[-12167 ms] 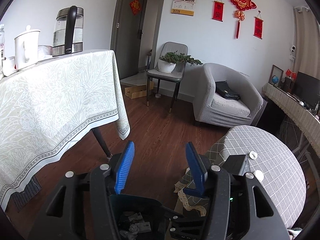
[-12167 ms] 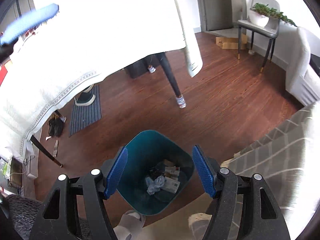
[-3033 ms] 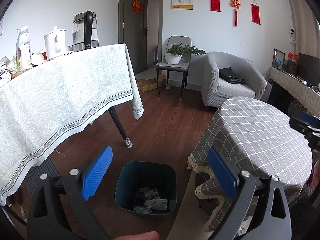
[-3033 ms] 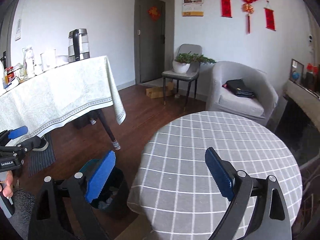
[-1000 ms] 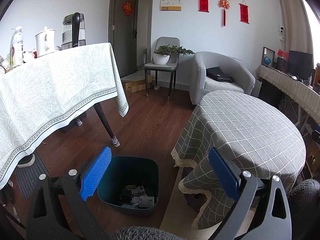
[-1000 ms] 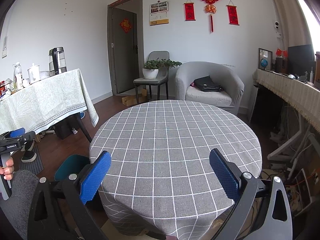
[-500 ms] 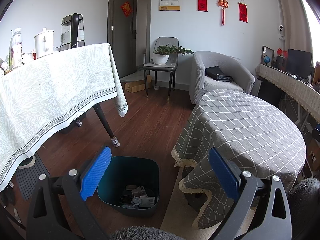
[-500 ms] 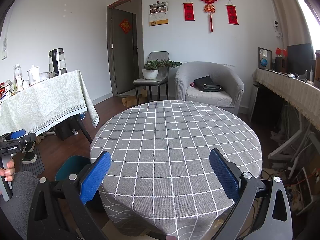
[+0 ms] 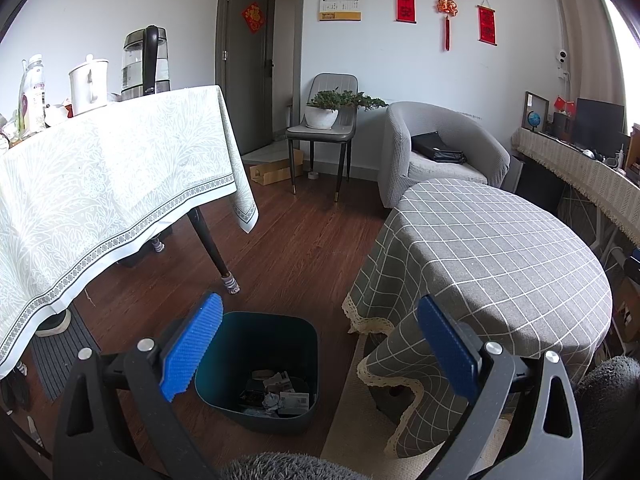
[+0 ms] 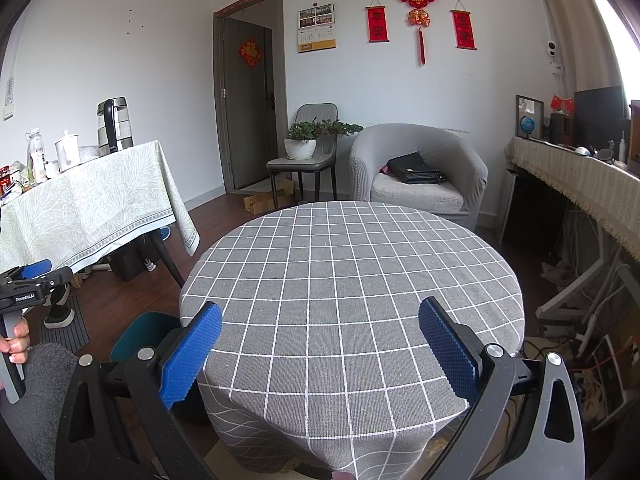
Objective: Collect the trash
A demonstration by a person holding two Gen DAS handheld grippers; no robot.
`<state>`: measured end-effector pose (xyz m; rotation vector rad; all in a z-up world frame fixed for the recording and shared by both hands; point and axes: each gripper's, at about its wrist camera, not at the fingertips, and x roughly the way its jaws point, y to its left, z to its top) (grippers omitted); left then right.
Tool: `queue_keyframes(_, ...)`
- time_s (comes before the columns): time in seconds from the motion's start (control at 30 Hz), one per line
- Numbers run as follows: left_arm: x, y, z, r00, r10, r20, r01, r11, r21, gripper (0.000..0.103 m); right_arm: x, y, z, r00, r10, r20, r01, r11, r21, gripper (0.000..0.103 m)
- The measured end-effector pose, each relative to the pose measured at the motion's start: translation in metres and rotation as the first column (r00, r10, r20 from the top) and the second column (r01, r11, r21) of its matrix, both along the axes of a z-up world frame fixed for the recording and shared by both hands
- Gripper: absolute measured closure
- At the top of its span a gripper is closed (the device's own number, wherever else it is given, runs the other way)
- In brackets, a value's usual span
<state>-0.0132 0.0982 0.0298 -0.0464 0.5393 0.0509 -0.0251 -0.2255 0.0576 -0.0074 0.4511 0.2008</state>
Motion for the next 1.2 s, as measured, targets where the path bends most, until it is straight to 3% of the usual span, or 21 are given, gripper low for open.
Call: queue_keyframes(1.2, 0.0010, 0.0040, -0.0024, 1.000, -0.003, -0.006, 0.003, 1.000, 0.000, 0.003, -0.0012, 0.0002, -0.0015, 1.000, -0.001, 0.002, 0.001, 1.000, 0.003, 0.004)
